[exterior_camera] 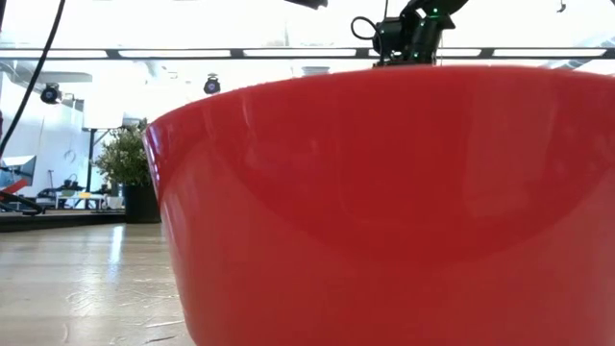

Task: Pick & Place Mini bowls
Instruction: Stack the blue bowl on the blue bowl

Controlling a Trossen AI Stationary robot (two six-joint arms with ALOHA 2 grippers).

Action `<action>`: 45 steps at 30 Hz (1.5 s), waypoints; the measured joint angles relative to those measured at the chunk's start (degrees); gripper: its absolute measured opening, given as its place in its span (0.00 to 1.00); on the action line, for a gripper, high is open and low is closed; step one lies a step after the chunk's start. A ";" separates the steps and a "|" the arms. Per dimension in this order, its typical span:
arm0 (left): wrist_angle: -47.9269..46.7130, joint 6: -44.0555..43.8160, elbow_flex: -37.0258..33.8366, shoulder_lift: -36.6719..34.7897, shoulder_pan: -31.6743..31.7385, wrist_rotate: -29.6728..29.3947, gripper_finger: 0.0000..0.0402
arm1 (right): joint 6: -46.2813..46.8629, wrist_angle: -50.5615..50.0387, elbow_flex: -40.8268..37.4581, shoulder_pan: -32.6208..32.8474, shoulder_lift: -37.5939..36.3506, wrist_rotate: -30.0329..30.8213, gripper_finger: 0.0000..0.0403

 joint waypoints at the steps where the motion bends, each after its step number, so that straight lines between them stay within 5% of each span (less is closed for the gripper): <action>1: -0.01 0.01 0.00 0.00 0.00 0.00 0.21 | -0.01 -0.07 0.08 0.00 0.00 0.47 0.02; 45: -0.99 -1.74 0.00 -0.02 0.00 0.00 0.21 | 3.89 -0.20 -2.14 -0.35 0.02 3.57 0.02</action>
